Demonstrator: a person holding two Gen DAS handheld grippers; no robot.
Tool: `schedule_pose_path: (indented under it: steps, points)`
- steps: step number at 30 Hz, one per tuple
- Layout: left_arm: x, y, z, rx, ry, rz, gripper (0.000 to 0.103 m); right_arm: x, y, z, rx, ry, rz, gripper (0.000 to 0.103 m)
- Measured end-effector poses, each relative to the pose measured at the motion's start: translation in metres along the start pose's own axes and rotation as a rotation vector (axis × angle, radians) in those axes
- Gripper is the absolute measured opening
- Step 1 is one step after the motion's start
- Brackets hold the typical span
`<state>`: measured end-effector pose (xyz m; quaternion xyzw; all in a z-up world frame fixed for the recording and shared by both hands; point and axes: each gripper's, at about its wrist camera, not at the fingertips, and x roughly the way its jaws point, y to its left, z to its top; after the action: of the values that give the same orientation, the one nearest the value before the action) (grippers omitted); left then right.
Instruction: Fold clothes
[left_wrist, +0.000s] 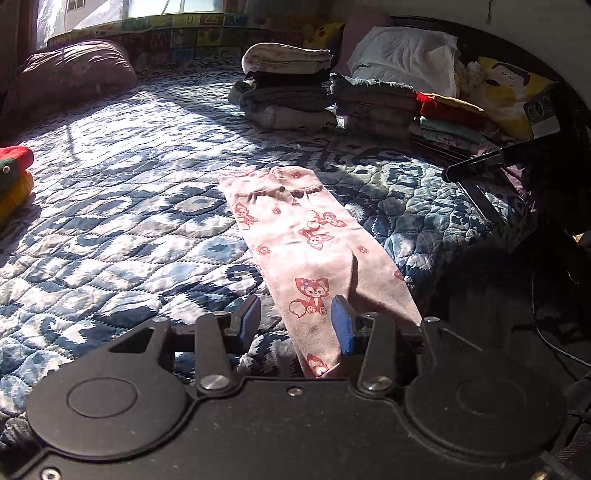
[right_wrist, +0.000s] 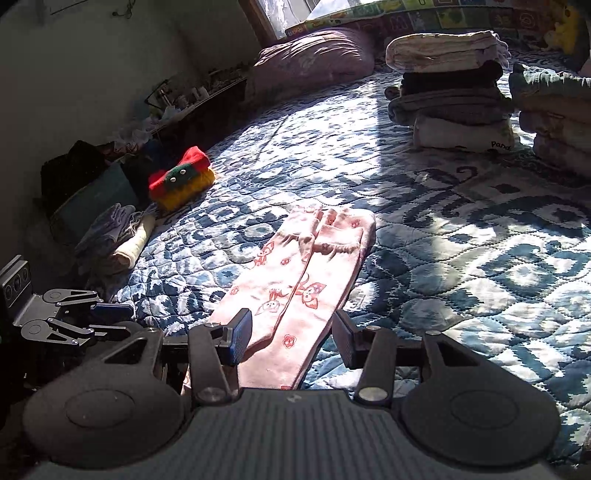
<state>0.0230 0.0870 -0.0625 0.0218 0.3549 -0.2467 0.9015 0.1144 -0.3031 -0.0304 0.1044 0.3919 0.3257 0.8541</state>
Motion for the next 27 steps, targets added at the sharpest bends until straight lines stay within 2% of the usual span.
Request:
schedule_pose_path:
  steps: [7,12,19,27]
  points:
    - [0.045,0.022,0.025,-0.194,-0.008,-0.010,0.062,0.060,-0.023,0.009,0.157,-0.028,-0.021,0.054]
    - [0.091,0.043,0.046,-0.293,0.010,-0.025,0.062,0.108,-0.039,0.015,0.180,-0.033,-0.057,0.054]
    - [0.150,0.081,0.065,-0.379,0.028,-0.040,0.062,0.157,-0.072,0.026,0.263,-0.038,-0.037,0.054]
    - [0.192,0.110,0.076,-0.391,0.010,-0.116,0.059,0.181,-0.094,0.035,0.268,-0.084,0.051,0.054]
